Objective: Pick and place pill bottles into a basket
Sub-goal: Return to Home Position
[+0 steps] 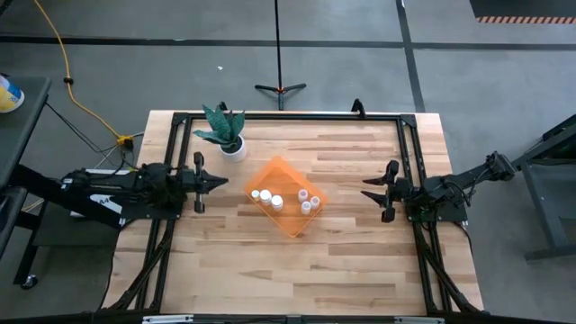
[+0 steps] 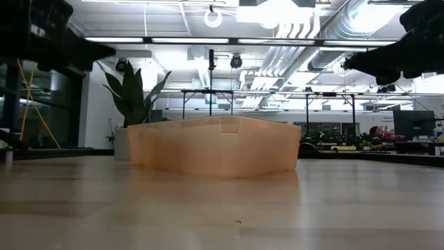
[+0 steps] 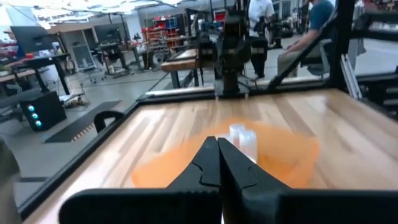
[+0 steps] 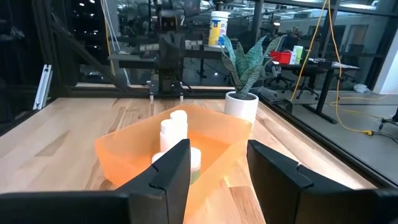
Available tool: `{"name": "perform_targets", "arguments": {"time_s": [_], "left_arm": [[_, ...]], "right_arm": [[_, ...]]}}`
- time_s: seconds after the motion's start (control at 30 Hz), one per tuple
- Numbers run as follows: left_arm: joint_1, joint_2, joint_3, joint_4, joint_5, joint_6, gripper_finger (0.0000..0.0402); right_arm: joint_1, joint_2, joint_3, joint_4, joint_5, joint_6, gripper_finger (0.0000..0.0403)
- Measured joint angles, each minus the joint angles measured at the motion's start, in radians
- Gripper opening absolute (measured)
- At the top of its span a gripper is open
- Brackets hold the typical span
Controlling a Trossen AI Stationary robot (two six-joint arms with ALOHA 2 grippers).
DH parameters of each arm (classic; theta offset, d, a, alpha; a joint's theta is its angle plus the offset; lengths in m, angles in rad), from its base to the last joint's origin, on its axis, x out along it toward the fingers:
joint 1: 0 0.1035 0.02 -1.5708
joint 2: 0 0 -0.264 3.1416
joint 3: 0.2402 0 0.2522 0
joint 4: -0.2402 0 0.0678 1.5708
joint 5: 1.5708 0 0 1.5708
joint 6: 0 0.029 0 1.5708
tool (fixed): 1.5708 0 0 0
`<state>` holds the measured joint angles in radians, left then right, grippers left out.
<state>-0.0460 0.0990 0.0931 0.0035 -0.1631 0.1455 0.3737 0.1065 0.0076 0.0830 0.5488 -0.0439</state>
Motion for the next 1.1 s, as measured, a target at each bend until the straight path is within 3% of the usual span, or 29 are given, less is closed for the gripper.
{"name": "perform_targets", "arguments": {"time_s": [0.2,0.43,0.63,0.87,1.0,1.1], "left_arm": [[0.000,-0.079,-0.073,0.004,0.001,-0.003,0.0023],[0.000,-0.088,-0.073,0.002,0.031,-0.017,0.0023],[0.000,-0.088,-0.073,-0.002,0.058,-0.031,0.0033],[0.000,-0.088,-0.073,-0.002,0.064,-0.023,0.0024],[0.000,-0.088,-0.073,-0.002,0.062,-0.022,0.0037],[0.000,-0.087,-0.073,-0.002,0.053,-0.036,0.0038]], "right_arm": [[0.000,0.000,0.000,0.015,0.002,-0.045,0.0149],[0.000,-0.001,0.000,0.003,-0.019,-0.076,0.0149],[0.000,-0.001,0.000,0.003,-0.029,0.001,0.0145],[-0.007,-0.002,0.000,0.063,-0.039,-0.065,0.0077],[-0.060,-0.001,0.000,0.114,-0.165,-0.136,0.0016],[-0.131,-0.001,0.000,0.123,-0.179,-0.157,0.0010]]}}
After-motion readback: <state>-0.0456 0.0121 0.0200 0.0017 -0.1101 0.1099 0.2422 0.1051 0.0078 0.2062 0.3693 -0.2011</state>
